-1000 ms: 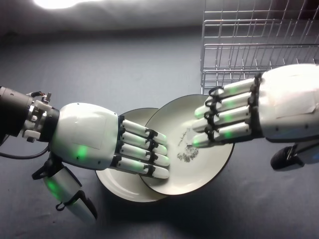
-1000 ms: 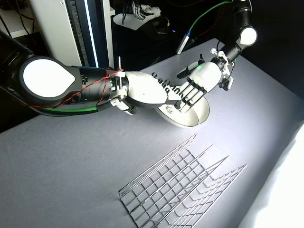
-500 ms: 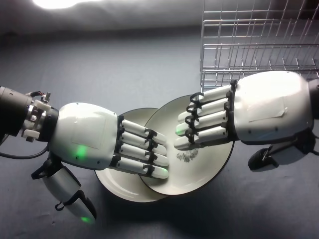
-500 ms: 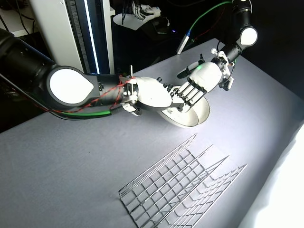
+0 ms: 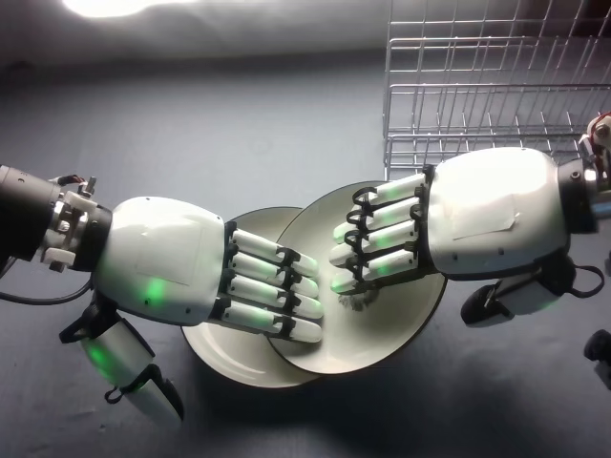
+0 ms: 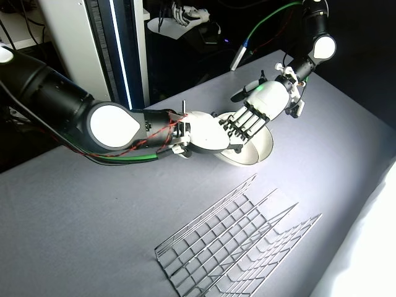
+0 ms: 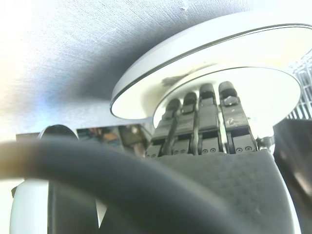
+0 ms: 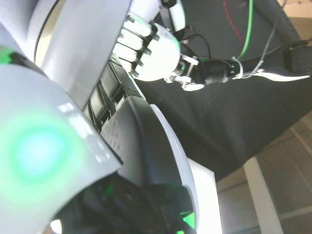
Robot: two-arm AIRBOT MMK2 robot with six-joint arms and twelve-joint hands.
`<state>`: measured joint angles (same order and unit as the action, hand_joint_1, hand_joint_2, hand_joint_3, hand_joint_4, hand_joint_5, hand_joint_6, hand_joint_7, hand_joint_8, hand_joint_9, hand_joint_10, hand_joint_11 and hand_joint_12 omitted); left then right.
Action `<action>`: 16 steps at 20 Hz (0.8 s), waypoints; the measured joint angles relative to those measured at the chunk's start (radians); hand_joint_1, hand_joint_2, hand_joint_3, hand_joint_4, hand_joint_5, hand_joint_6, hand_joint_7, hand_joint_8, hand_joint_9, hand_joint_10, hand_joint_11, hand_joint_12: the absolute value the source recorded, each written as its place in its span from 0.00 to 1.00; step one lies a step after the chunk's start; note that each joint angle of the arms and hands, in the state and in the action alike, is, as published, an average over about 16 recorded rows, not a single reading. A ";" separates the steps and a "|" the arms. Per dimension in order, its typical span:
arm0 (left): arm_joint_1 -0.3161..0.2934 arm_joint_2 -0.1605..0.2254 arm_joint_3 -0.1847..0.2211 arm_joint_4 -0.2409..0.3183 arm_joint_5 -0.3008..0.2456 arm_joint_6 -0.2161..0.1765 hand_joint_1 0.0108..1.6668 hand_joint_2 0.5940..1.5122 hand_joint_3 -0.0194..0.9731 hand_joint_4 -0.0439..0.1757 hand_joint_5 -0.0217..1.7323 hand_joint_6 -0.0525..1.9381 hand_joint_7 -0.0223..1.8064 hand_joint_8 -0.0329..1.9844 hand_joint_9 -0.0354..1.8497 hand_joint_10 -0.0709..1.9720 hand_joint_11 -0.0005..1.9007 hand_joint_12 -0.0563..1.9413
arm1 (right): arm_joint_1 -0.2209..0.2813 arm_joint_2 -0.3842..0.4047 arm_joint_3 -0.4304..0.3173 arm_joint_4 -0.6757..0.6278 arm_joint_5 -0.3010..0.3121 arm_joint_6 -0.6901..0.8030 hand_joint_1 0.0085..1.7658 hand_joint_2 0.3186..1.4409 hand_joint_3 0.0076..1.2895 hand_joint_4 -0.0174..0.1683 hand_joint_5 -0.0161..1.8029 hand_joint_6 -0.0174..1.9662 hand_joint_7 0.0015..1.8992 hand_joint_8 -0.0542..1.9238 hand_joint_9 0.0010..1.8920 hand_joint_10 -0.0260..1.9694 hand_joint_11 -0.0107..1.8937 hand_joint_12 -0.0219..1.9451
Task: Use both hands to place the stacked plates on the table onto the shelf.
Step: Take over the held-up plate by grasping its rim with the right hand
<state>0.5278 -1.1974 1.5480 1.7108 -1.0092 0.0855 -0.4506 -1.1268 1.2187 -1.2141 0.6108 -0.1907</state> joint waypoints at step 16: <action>-0.021 0.010 0.014 0.002 -0.007 -0.034 0.01 0.51 0.04 0.18 0.00 0.01 0.01 0.01 0.03 0.04 0.01 0.03 | 0.008 -0.042 0.028 0.026 0.031 -0.021 0.70 0.58 0.00 0.06 0.47 0.19 0.49 0.14 0.48 0.24 0.41 0.53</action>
<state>0.5069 -1.1874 1.5621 1.7127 -1.0166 0.0518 -0.4423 -1.1691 1.2471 -1.1884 0.6415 -0.2119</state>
